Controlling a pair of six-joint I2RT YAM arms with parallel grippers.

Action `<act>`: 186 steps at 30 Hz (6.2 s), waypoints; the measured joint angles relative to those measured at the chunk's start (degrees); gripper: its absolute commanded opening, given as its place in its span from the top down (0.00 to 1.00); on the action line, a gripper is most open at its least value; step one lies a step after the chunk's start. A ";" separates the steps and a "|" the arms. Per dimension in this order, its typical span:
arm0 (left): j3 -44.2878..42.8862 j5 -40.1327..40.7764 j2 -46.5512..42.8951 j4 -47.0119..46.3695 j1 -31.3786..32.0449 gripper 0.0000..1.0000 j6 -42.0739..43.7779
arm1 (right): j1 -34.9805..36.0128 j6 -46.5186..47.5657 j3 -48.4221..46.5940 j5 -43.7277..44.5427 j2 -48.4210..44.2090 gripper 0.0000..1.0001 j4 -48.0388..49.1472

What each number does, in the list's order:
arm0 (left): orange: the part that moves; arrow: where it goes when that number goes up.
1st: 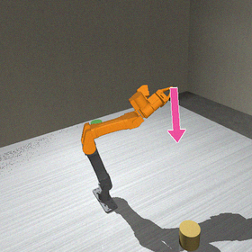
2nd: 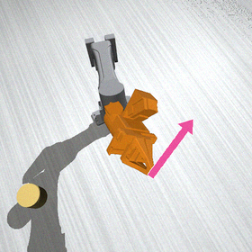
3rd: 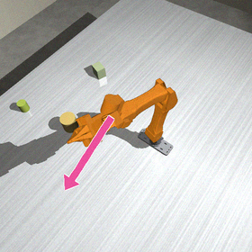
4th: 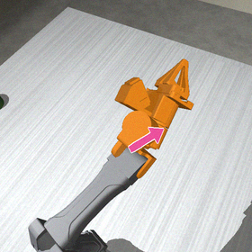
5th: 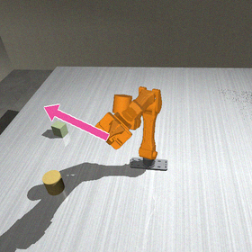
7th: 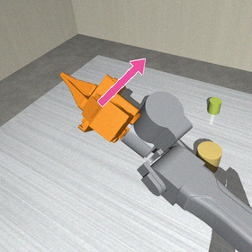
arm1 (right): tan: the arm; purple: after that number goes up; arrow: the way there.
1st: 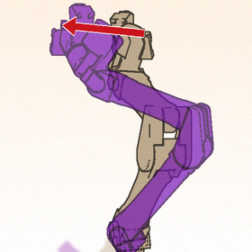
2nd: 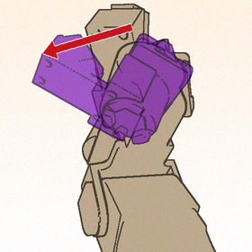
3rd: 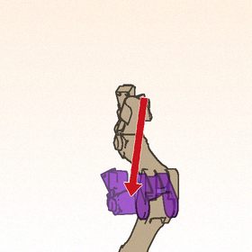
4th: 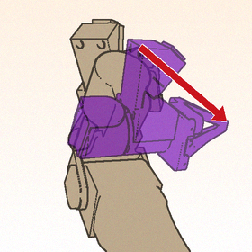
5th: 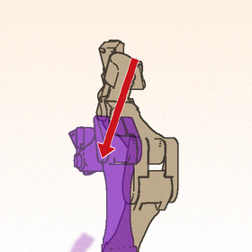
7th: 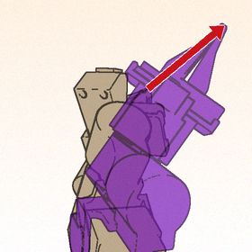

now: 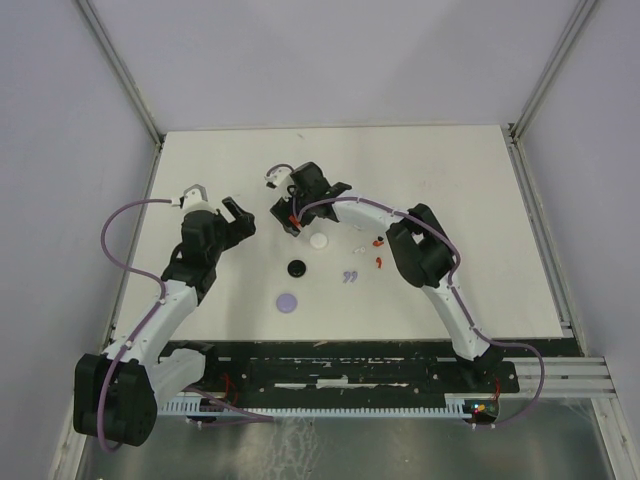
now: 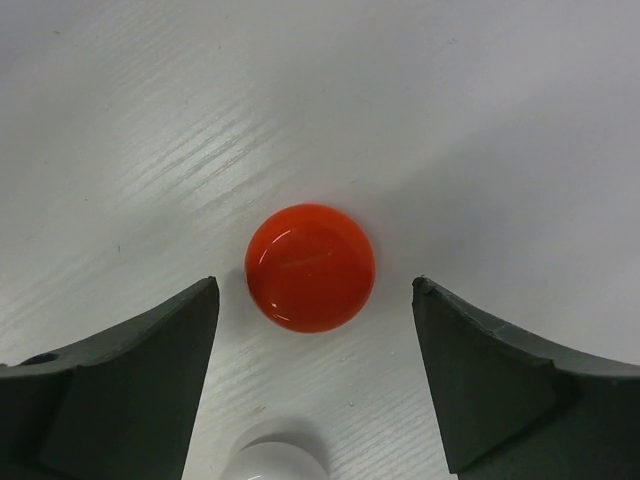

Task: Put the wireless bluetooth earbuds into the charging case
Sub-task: Pick up the charging case at the center of the board, then open the charging case.

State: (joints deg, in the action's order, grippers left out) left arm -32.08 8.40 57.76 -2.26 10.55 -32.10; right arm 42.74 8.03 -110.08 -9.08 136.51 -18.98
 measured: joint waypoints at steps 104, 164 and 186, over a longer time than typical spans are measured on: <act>11.02 -43.54 31.58 -63.08 2.01 0.51 -27.39 | 3.02 -1.62 30.88 -5.05 -32.46 0.75 5.11; 10.21 -43.47 34.34 -67.21 2.21 0.97 -31.52 | 3.15 -15.82 33.14 19.54 -39.60 0.00 4.74; 10.16 -43.45 32.92 -67.30 2.54 0.97 -32.44 | 2.95 -17.88 36.46 19.50 -38.99 0.01 5.16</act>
State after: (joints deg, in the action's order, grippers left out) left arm -21.91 -35.05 90.67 -69.56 13.08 -64.53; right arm 45.69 -9.85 -73.63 10.41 97.51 -13.82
